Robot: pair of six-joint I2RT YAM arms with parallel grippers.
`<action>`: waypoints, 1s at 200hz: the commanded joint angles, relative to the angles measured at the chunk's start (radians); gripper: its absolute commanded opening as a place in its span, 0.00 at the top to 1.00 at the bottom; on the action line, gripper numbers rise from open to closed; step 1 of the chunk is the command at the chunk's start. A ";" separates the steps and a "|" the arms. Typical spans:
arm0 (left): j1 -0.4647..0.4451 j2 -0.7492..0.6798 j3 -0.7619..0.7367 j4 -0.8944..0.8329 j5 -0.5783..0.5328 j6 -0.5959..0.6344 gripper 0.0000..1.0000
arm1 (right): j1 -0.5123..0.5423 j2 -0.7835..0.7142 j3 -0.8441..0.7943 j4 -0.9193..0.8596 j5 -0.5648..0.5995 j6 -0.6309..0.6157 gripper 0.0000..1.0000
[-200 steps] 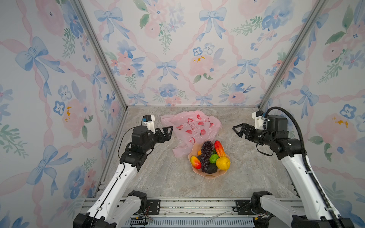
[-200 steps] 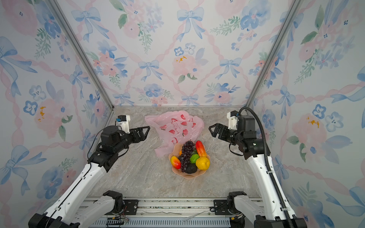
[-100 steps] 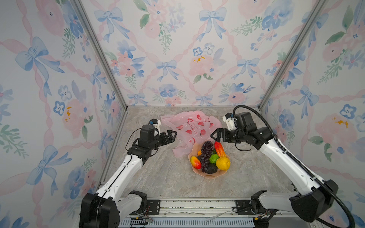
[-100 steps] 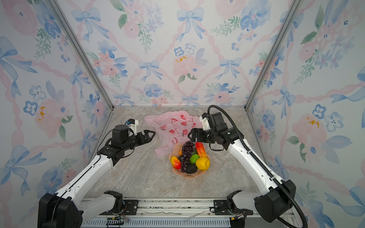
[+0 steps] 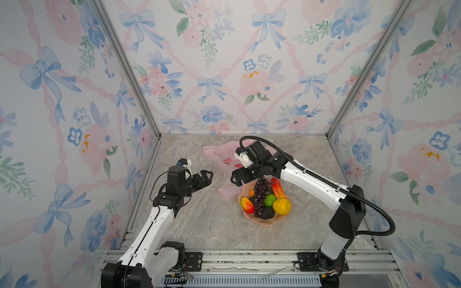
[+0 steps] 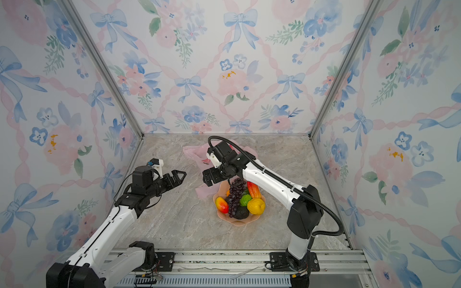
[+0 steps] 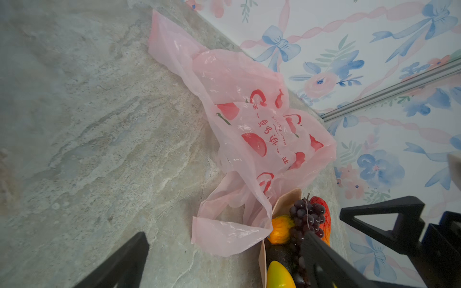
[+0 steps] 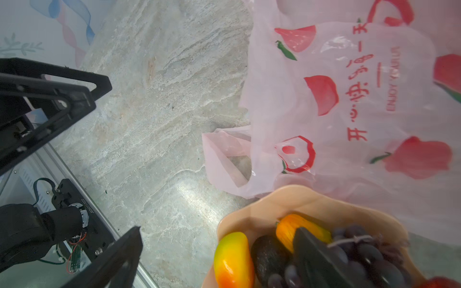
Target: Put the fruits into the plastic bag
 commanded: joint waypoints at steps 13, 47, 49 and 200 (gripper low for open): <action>0.047 -0.054 -0.042 -0.037 0.040 -0.004 0.02 | 0.056 0.163 0.167 -0.160 0.060 -0.145 0.03; 0.092 -0.094 -0.061 -0.064 0.064 0.007 0.02 | 0.127 0.333 0.352 -0.297 0.208 -0.209 0.03; 0.095 -0.095 -0.063 -0.066 0.065 0.009 0.02 | 0.131 0.340 0.359 -0.303 0.218 -0.214 0.03; 0.224 -0.136 -0.108 -0.092 0.163 0.025 0.02 | 0.192 0.642 0.616 -0.441 0.439 -0.486 0.02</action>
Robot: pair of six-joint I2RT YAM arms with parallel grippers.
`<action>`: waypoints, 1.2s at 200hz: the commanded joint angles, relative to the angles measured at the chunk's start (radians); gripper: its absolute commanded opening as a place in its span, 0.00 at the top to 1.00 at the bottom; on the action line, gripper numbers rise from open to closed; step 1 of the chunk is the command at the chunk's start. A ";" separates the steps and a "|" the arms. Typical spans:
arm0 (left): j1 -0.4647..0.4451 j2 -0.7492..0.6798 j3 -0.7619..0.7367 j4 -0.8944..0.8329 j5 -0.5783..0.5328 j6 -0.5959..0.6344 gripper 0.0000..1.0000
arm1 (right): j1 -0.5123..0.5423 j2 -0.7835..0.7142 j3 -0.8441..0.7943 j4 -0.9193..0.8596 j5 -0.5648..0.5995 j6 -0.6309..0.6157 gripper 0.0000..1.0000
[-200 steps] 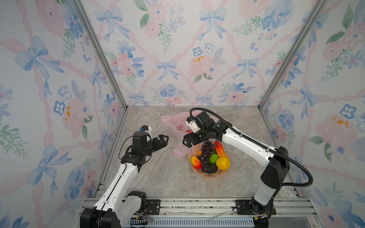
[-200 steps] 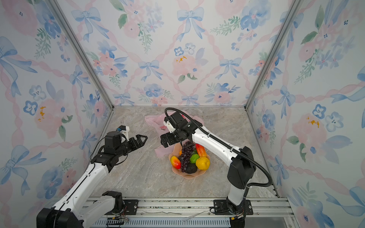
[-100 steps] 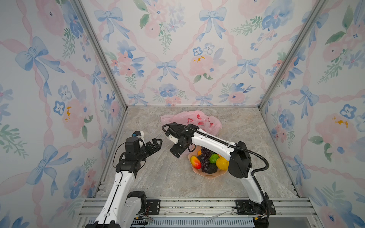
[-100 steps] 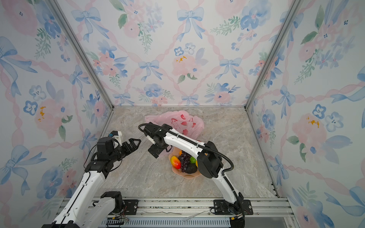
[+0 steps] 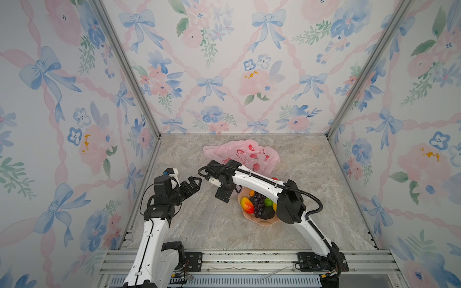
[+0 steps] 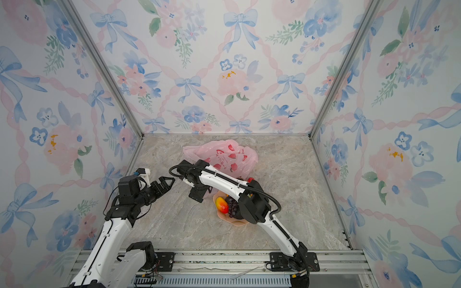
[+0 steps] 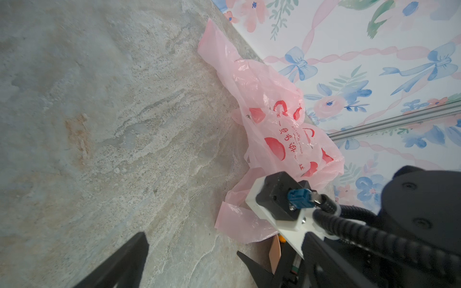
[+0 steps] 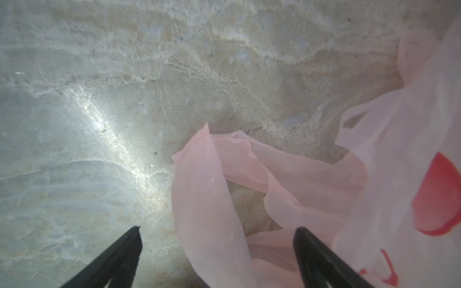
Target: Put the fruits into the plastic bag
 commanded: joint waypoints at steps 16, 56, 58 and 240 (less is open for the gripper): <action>0.012 -0.006 -0.016 -0.015 0.033 0.022 0.02 | 0.007 0.059 0.055 -0.049 0.096 -0.068 0.02; 0.016 -0.006 -0.020 -0.016 0.037 0.021 0.02 | 0.008 0.081 0.059 -0.046 0.149 -0.087 0.04; 0.017 -0.005 -0.020 -0.015 0.037 0.021 0.02 | 0.007 0.082 0.059 -0.046 0.150 -0.088 0.05; 0.048 -0.016 0.019 -0.022 0.061 0.025 0.02 | 0.029 -0.287 -0.299 0.383 0.349 -0.430 1.00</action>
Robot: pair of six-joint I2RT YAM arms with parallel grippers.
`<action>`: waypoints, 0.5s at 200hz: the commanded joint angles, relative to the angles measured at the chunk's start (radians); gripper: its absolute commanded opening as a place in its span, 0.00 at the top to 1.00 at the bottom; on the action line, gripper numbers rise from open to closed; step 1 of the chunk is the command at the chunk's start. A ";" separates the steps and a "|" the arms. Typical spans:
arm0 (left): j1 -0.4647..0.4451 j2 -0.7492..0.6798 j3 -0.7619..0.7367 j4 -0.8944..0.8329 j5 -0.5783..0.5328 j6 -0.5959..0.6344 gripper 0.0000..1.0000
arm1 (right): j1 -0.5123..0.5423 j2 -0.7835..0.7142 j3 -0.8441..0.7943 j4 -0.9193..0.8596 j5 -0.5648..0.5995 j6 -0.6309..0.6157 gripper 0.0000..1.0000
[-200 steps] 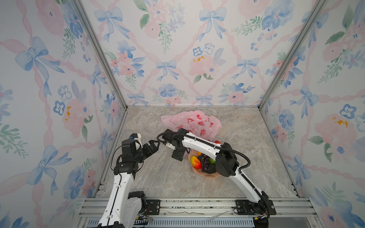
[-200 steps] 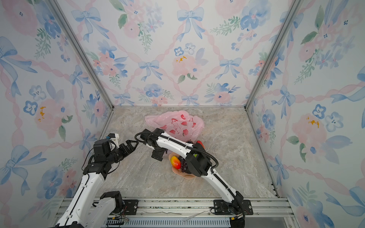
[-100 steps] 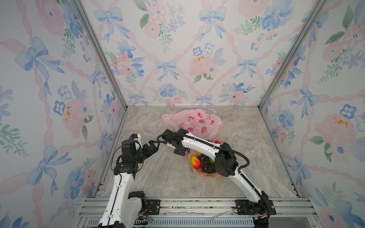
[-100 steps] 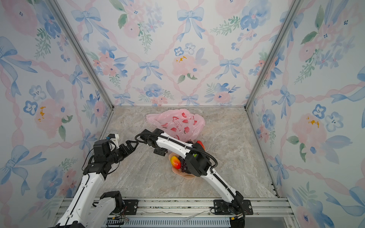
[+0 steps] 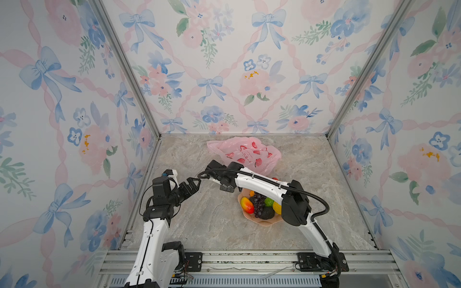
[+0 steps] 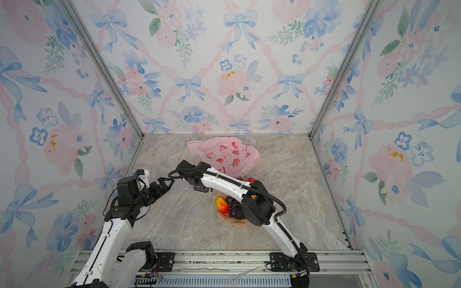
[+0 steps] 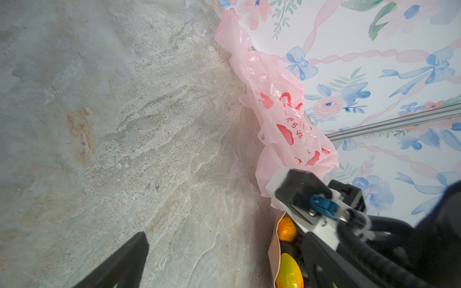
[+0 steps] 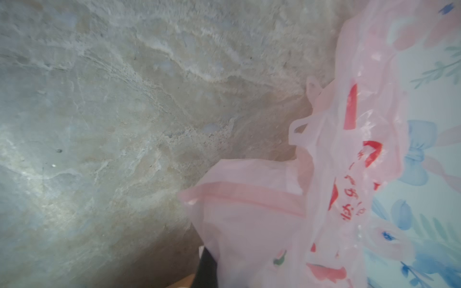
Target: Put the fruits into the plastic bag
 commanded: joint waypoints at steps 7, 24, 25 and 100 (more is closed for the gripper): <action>0.015 -0.017 0.036 -0.020 0.031 0.024 0.02 | 0.010 -0.153 -0.140 0.180 0.043 -0.217 1.00; 0.018 -0.026 0.059 -0.022 0.041 0.030 0.02 | -0.002 -0.252 -0.247 0.273 -0.005 -0.333 1.00; 0.018 -0.027 0.060 -0.022 0.043 0.030 0.02 | -0.003 -0.258 -0.253 0.277 -0.009 -0.341 1.00; 0.016 -0.053 0.175 -0.082 0.055 0.162 0.02 | -0.097 -0.675 -0.512 0.325 -0.384 -0.683 1.00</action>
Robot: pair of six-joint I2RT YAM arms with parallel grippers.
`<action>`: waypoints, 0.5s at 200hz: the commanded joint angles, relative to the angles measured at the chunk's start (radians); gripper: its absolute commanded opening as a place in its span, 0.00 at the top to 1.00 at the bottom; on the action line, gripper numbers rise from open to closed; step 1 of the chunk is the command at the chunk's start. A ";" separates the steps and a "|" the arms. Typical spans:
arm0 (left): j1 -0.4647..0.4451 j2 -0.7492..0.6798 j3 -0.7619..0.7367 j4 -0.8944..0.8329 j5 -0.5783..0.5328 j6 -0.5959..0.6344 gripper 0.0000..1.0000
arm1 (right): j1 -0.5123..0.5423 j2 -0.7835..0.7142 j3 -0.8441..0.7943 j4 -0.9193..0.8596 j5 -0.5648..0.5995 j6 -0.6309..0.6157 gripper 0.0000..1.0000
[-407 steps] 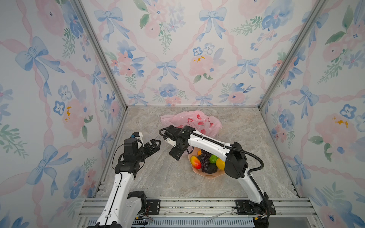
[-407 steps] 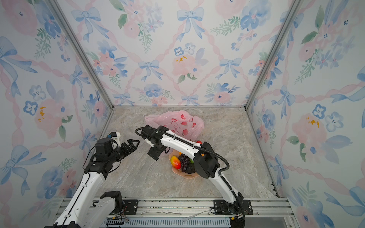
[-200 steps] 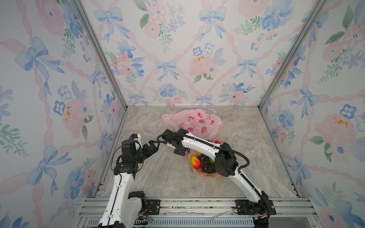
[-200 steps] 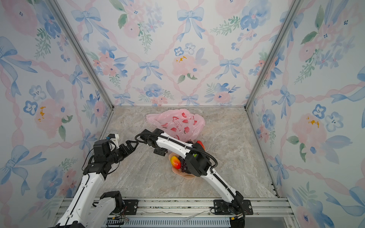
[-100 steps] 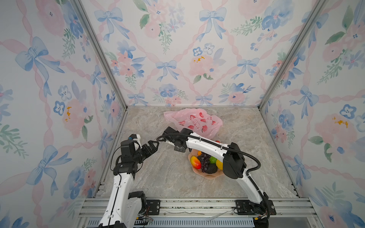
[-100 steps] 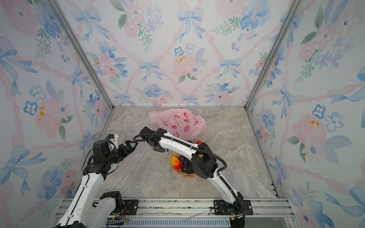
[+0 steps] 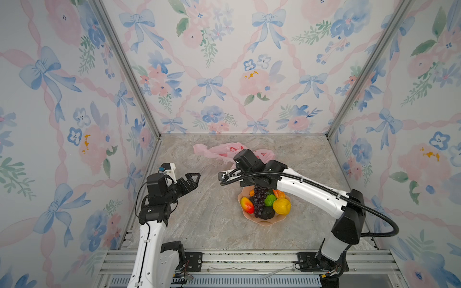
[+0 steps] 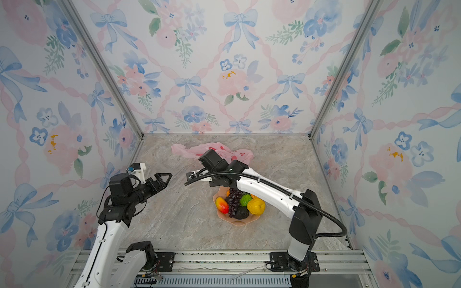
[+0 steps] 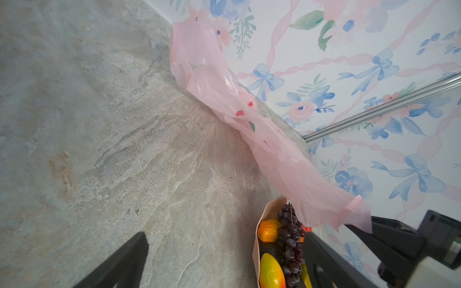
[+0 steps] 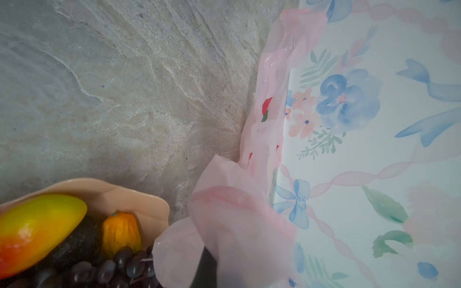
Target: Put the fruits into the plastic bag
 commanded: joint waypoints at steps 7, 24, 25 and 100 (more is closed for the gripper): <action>0.005 0.011 0.079 -0.061 -0.013 0.119 0.02 | -0.009 -0.102 -0.025 -0.001 -0.138 -0.126 1.00; -0.004 0.039 0.170 -0.135 -0.098 0.220 0.02 | -0.008 -0.128 -0.012 -0.053 -0.163 -0.123 1.00; -0.006 0.041 0.175 -0.140 -0.106 0.227 0.02 | -0.007 -0.130 -0.011 -0.056 -0.164 -0.123 1.00; -0.181 0.148 0.311 -0.283 -0.464 0.524 0.07 | -0.067 -0.233 -0.061 -0.104 -0.232 -0.119 1.00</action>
